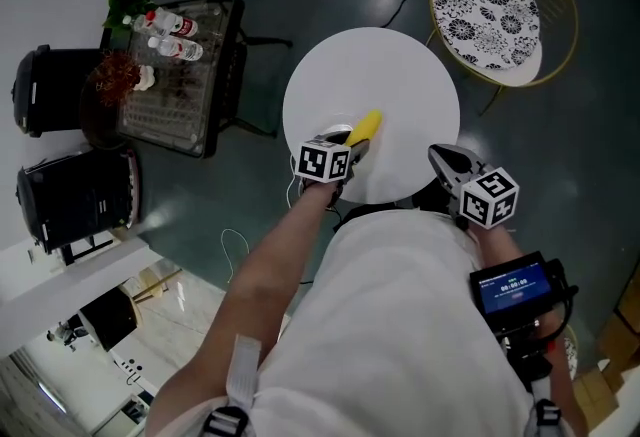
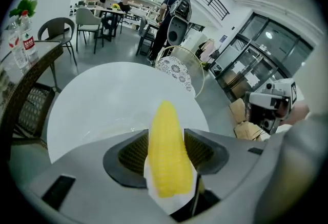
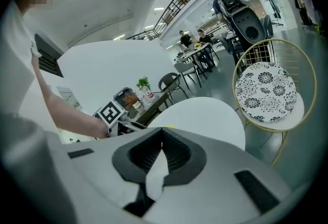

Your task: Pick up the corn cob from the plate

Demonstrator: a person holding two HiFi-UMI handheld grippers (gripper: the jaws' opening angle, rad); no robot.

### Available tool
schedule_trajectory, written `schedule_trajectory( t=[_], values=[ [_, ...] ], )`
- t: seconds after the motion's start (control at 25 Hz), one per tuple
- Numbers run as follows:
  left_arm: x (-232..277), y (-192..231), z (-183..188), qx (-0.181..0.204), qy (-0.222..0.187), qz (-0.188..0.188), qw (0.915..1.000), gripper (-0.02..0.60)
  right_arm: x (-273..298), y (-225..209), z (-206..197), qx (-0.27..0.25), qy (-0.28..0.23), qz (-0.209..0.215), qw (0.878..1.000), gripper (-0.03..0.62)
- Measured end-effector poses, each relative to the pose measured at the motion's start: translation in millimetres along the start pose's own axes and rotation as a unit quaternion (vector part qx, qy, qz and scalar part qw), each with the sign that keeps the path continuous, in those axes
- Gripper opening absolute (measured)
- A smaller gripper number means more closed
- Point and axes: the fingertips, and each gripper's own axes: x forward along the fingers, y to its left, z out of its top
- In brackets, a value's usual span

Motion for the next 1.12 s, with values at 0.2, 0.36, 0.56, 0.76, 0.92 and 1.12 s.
schedule_trajectory(
  t=[0.2,0.36,0.56,0.76,0.92,1.12],
  values=[
    [29,-23,27,0.017,-0.004,0.001,0.9998,0.225,-14,-19,2,0.010,-0.005,-0.007,1.000,0.009],
    [69,-50,45,0.031,-0.002,0.019,0.9993,0.225,-47,-52,-3,0.022,-0.011,-0.017,1.000,0.009],
    [100,-67,67,0.050,-0.002,0.047,0.9976,0.225,-77,-83,-7,0.036,-0.015,-0.032,0.999,0.009],
    [111,-62,73,0.086,0.008,0.068,0.9939,0.225,-79,-86,-11,0.051,-0.010,-0.043,0.998,0.009],
    [119,-58,67,0.123,0.029,0.078,0.9890,0.225,-80,-86,-16,0.059,-0.008,-0.048,0.997,0.009],
    [121,-52,52,0.181,0.075,0.087,0.9767,0.225,-81,-84,-18,0.068,-0.005,-0.050,0.996,0.009]
  ],
)
